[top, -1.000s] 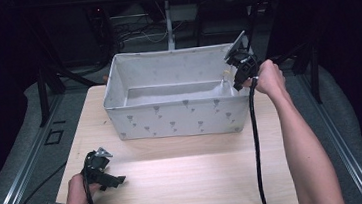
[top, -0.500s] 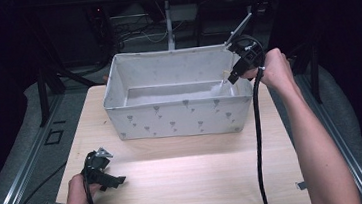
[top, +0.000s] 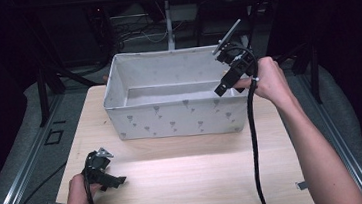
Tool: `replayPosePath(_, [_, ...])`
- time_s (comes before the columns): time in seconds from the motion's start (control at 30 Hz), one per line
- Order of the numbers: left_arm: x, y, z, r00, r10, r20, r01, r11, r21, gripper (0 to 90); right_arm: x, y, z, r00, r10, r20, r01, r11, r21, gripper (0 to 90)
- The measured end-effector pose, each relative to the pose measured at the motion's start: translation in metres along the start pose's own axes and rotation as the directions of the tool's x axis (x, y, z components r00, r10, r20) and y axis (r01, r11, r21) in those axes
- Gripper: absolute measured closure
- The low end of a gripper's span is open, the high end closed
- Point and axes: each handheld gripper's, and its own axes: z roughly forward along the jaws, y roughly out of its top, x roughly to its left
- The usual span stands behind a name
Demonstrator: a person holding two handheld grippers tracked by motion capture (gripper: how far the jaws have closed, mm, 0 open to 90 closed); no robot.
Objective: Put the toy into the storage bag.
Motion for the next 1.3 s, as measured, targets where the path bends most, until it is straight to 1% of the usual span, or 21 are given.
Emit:
replayPosePath(0.07, [0.000, 0.000, 0.000, 1.0000, 0.000, 0.000, 0.000, 1.0000, 0.001, 4.2, 0.007, -0.002, 0.000, 0.9999, -0.012, -0.001, 0.012, 1.000, -0.003, 15.8])
replayPosePath(0.13, [0.000, 0.000, 0.000, 1.0000, -0.002, 0.000, 0.002, 1.0000, 0.000, 4.2, 0.015, -0.004, 0.000, 0.9994, -0.034, 0.000, 0.034, 0.999, -0.002, 15.0])
replayPosePath(0.23, [0.001, 0.000, 0.000, 1.0000, -0.003, 0.001, 0.003, 1.0000, 0.002, 4.2, 0.026, -0.009, 0.001, 0.9981, -0.062, -0.001, 0.062, 0.998, -0.016, 14.0])
replayPosePath(0.27, [0.000, 0.000, 0.000, 1.0000, -0.003, 0.002, 0.003, 1.0000, 0.002, 4.2, 0.029, -0.010, 0.001, 0.9978, -0.065, -0.006, 0.065, 0.998, -0.022, 13.6])
replayPosePath(0.3, [0.000, 0.000, 0.000, 1.0000, -0.004, 0.002, 0.004, 1.0000, 0.001, 4.2, 0.033, -0.013, 0.003, 0.9976, -0.069, -0.008, 0.069, 0.997, -0.030, 12.7])
replayPosePath(0.4, [0.000, 0.000, 0.000, 1.0000, 0.001, -0.001, -0.001, 1.0000, -0.001, 4.2, 0.046, -0.018, 0.007, 0.9946, -0.103, -0.004, 0.103, 0.994, -0.025, 10.8])
replayPosePath(0.43, [0.000, 0.000, 0.000, 1.0000, 0.000, -0.005, 0.000, 1.0000, -0.002, 4.2, 0.050, -0.021, 0.010, 0.9937, -0.112, -0.004, 0.112, 0.993, -0.024, 9.5])
replayPosePath(0.53, [0.001, -0.001, 0.000, 1.0000, -0.004, 0.000, 0.004, 1.0000, 0.000, 4.2, 0.065, -0.028, 0.019, 0.9894, -0.145, -0.003, 0.145, 0.989, -0.016, 6.5])
replayPosePath(0.57, [0.000, -0.001, 0.000, 1.0000, -0.004, 0.001, 0.004, 1.0000, 0.001, 4.2, 0.070, -0.032, 0.023, 0.9863, -0.165, -0.006, 0.165, 0.986, -0.004, 5.4])
replayPosePath(0.67, [0.000, 0.000, 0.000, 1.0000, -0.001, 0.000, 0.001, 1.0000, -0.002, 4.2, 0.080, -0.040, 0.033, 0.9839, -0.178, -0.020, 0.178, 0.984, 0.003, 3.5])
replayPosePath(0.7, [0.000, 0.000, 0.000, 1.0000, 0.000, -0.001, 0.000, 1.0000, -0.001, 4.2, 0.084, -0.043, 0.036, 0.9822, -0.187, -0.018, 0.187, 0.982, 0.013, 3.0])
replayPosePath(0.83, [0.000, 0.000, 0.000, 1.0000, 0.000, -0.002, 0.000, 1.0000, -0.002, 4.2, 0.098, -0.055, 0.050, 0.9785, -0.204, -0.029, 0.204, 0.979, 0.010, 1.0])
replayPosePath(0.9, [0.000, 0.000, -0.001, 1.0000, -0.002, -0.006, 0.002, 1.0000, -0.003, 4.2, 0.104, -0.059, 0.055, 0.9767, -0.213, -0.029, 0.213, 0.977, 0.017, 0.0])
replayPosePath(0.93, [0.000, 0.000, -0.001, 0.9999, 0.001, -0.011, -0.001, 1.0000, -0.008, 4.3, 0.107, -0.063, 0.059, 0.9768, -0.213, -0.022, 0.214, 0.977, 0.015, 0.0])
replayPosePath(0.97, [0.000, 0.000, -0.002, 1.0000, -0.003, -0.008, 0.003, 0.9999, -0.011, 4.3, 0.110, -0.066, 0.062, 0.9769, -0.213, -0.016, 0.213, 0.977, 0.019, 0.0])
replayPosePath(1.07, [0.000, 0.000, -0.001, 1.0000, -0.001, -0.009, 0.001, 1.0000, -0.009, 4.3, 0.118, -0.078, 0.077, 0.9780, -0.206, -0.031, 0.207, 0.978, 0.014, 0.0])
replayPosePath(1.2, [-0.001, 0.000, -0.001, 1.0000, 0.001, -0.010, -0.001, 1.0000, -0.008, 4.2, 0.123, -0.094, 0.097, 0.9813, -0.181, -0.066, 0.182, 0.983, 0.012, 0.0])
replayPosePath(1.3, [-0.001, -0.001, -0.001, 0.9999, 0.003, -0.010, -0.003, 1.0000, -0.004, 4.3, 0.122, -0.107, 0.109, 0.9845, -0.150, -0.091, 0.151, 0.988, 0.013, 0.0])
